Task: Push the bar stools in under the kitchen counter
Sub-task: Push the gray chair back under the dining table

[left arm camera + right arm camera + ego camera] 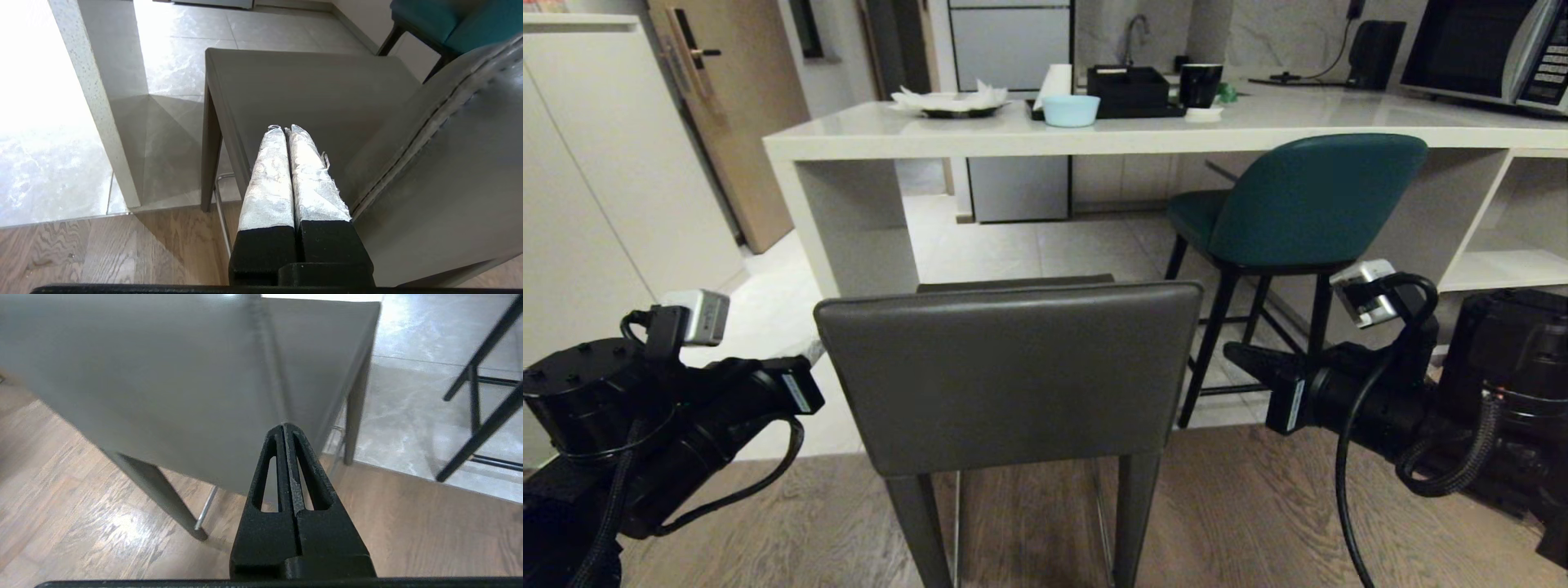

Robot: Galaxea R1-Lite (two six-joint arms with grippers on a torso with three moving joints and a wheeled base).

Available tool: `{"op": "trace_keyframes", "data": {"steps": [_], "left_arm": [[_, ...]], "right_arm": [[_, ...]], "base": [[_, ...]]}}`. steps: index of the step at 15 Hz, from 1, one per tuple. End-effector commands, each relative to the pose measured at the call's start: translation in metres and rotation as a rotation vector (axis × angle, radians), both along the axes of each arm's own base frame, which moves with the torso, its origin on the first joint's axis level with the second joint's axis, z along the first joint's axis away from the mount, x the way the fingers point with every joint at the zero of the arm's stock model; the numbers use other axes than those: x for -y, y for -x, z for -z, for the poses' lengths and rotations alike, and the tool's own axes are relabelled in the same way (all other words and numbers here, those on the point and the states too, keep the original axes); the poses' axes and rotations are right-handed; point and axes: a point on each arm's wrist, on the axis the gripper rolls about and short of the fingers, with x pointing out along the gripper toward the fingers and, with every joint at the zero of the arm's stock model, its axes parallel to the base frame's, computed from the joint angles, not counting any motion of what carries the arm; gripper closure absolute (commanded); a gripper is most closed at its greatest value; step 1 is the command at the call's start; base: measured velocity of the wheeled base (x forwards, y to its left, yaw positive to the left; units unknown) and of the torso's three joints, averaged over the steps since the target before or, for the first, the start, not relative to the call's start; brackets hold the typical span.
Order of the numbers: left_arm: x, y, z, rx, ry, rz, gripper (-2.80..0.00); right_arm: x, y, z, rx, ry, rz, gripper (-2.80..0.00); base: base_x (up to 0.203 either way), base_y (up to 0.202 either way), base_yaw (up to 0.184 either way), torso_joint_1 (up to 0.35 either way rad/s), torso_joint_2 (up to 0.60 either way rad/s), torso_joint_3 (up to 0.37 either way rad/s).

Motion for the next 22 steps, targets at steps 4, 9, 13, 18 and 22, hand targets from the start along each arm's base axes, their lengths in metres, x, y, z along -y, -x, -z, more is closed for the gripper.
{"op": "trace_keyframes", "data": {"steps": [4,9,13,18,22], "left_arm": [[0.001,-0.009,0.008,-0.018,-0.018,-0.002,0.0],[0.015,-0.018,-0.002,0.037,-0.032,0.042,0.0],[0.02,-0.012,0.0,0.024,-0.034,0.07,0.0],[0.03,-0.001,0.005,0.001,-0.037,0.118,0.0],[0.034,-0.011,0.007,-0.002,-0.039,0.11,0.0]], "right_arm": [[-0.004,-0.028,0.015,-0.039,0.023,0.025,0.0],[-0.052,-0.039,0.019,0.008,0.085,-0.106,0.0],[-0.07,-0.05,0.028,-0.005,0.097,-0.119,0.0],[-0.087,-0.075,0.029,0.045,0.07,-0.106,0.0],[-0.085,-0.079,0.033,0.035,0.073,-0.088,0.0]], "base": [[0.0,0.0,0.0,0.0,0.0,0.0],[0.0,0.0,0.0,0.0,0.0,0.0],[0.0,0.0,0.0,0.0,0.0,0.0],[0.0,0.0,0.0,0.0,0.0,0.0],[0.0,0.0,0.0,0.0,0.0,0.0]]}}
